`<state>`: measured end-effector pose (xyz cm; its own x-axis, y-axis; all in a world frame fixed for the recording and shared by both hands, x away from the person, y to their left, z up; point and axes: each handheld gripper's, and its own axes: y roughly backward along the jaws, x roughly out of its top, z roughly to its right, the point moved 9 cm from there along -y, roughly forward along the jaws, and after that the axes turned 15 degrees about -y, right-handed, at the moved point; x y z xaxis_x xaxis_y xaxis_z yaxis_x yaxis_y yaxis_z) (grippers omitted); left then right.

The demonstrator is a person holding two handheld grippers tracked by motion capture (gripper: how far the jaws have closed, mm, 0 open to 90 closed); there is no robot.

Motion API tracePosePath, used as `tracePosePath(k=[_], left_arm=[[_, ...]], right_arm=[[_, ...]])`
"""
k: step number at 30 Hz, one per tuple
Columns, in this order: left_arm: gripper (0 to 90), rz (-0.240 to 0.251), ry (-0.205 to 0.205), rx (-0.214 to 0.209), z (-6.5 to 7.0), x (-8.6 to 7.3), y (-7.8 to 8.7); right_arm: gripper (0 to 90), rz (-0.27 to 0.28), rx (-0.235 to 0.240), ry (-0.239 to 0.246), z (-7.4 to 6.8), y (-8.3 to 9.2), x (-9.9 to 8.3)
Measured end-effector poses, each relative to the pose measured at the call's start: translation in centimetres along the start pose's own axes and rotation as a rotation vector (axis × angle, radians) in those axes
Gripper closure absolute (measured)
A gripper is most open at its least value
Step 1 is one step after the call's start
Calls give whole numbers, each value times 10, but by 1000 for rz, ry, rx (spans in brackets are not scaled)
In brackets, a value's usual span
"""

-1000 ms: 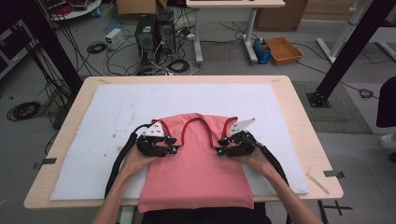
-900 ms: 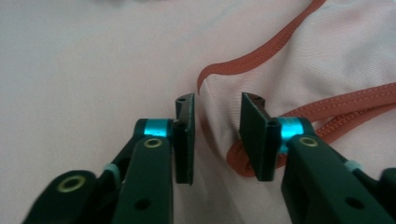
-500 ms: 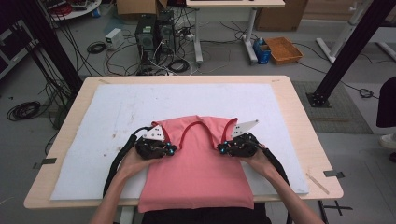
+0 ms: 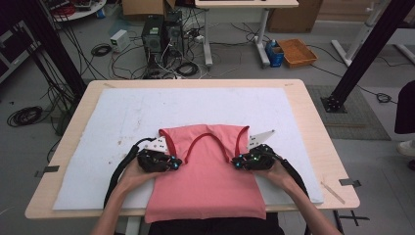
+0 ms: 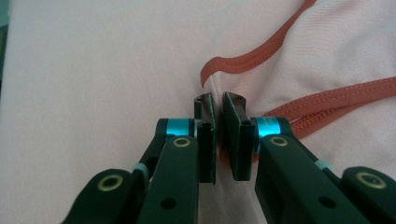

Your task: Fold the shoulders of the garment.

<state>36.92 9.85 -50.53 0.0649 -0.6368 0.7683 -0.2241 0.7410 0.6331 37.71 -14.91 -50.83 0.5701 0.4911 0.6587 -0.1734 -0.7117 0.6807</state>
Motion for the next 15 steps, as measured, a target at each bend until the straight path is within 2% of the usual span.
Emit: tracePosePath(k=[3,7,9,11,13,15], left_arm=[[812,11,-2,-16,1,0,0],[664,17,-28,-23,5,2,1],[571,23,-45,-3,4,6,5],[516,58,-45,22,2,11,10],[463,90,-38,66,-4,16,16],[401,114,-34,110,-11,19,20]], right_arm=[[732,1,20,-3,-3,0,-1],[588,12,30,6,-5,3,0],[529,37,47,3,-8,7,3],[474,69,64,-3,-9,12,7],[409,101,48,-6,-7,17,12],[347,140,8,-14,0,19,16]])
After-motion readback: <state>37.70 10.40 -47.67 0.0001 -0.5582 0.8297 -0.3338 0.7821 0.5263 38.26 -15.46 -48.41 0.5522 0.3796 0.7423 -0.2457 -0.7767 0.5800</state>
